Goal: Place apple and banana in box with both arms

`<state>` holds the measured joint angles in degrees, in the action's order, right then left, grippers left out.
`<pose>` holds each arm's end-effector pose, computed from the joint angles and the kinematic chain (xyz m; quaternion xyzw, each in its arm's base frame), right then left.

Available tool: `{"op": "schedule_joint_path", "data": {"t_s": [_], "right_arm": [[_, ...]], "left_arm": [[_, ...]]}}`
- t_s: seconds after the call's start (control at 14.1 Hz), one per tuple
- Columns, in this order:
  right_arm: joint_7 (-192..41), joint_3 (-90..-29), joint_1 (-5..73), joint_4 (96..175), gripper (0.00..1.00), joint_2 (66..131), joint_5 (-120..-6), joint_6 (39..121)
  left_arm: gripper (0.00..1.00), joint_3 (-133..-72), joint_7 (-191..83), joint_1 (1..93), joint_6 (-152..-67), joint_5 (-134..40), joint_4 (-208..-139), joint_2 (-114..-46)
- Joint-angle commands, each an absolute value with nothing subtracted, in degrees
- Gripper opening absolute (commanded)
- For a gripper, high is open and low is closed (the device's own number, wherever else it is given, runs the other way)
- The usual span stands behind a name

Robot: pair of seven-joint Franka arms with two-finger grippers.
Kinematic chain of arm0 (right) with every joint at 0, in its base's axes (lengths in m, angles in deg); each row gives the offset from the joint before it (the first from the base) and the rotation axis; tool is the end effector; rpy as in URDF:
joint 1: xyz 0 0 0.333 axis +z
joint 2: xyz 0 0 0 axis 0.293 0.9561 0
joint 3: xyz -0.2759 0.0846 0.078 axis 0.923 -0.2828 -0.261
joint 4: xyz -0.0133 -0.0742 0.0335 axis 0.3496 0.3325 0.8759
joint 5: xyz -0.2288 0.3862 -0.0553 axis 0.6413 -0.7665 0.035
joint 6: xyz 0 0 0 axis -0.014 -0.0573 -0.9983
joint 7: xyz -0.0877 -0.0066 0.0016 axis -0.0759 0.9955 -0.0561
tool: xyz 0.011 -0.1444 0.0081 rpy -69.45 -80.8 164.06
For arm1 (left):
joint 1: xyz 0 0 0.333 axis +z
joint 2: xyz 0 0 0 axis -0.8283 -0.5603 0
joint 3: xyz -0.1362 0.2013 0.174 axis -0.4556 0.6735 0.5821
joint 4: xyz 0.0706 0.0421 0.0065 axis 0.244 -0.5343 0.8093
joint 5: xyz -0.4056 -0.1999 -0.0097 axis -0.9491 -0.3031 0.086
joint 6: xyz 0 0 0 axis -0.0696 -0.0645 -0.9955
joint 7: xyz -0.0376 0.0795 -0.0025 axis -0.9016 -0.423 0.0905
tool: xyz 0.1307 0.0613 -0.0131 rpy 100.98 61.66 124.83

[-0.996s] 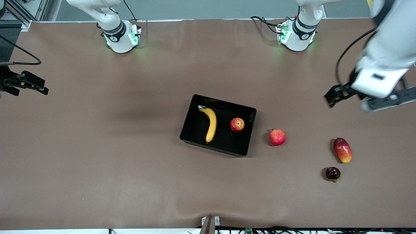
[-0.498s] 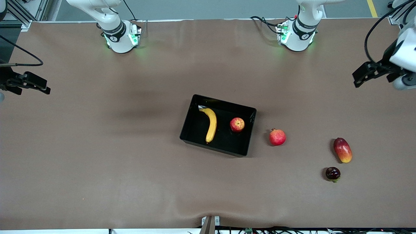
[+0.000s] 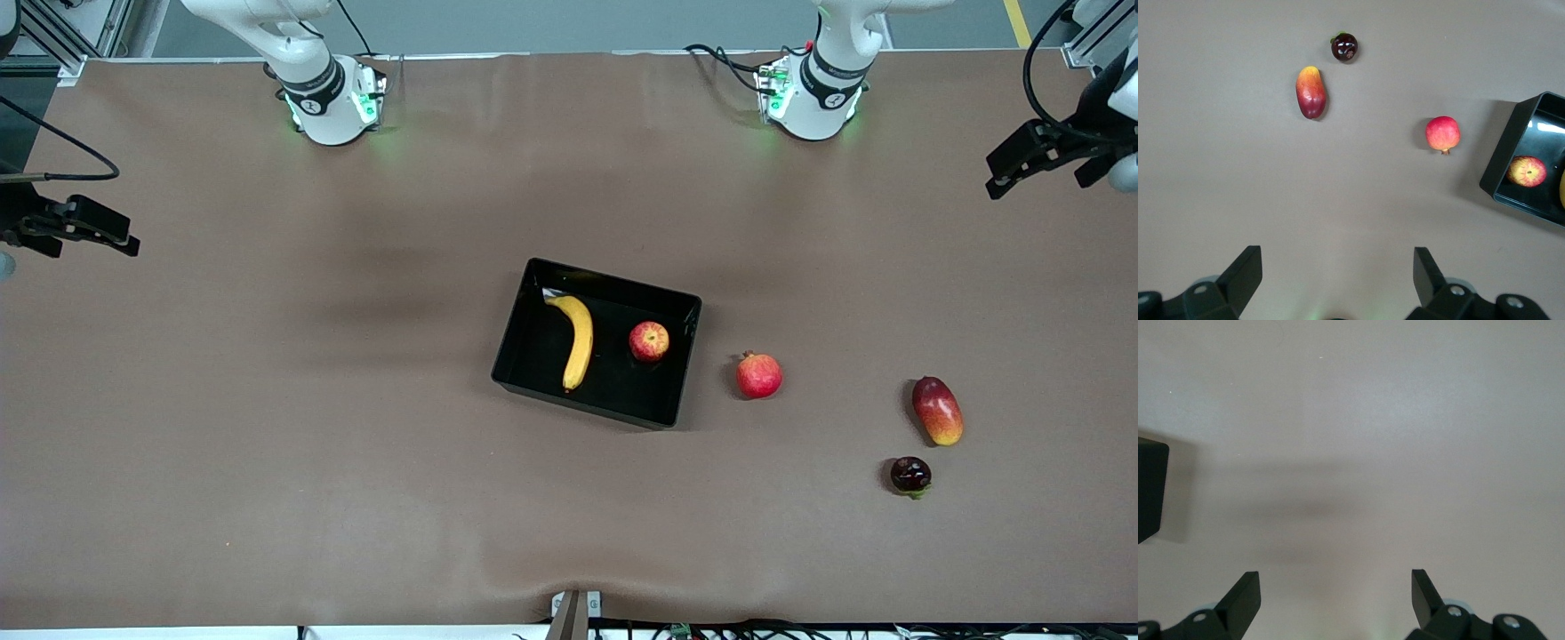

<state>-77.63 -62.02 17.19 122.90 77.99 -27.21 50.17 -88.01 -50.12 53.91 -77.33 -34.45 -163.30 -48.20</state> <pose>0.6205 -0.0284 0.5666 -0.9995 0.0019 0.0291 0.0101 0.5713 -0.0485 0.6308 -0.9983 -0.0446 -0.0173 0.0319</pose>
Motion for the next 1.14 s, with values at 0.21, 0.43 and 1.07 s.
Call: {"op": "schedule_joint_path", "data": {"t_s": [0.21,0.43,1.07], "right_arm": [[-78.1,-62.1,17.0,123.1,1.0,77.5,-27.1,50.4],[-78.1,-62.2,17.4,123.0,1.0,77.5,-27.1,50.4],[-78.3,-62.2,17.6,123.0,1.0,77.3,-27.2,49.6]], "left_arm": [[1.0,-89.5,-49.5,53.4,-77.3,-35.8,-165.1,-46.7],[1.0,-89.7,-49.7,53.4,-77.2,-36.0,-164.6,-47.3],[1.0,-89.6,-50.6,53.9,-77.1,-36.0,-163.2,-48.3]]}}
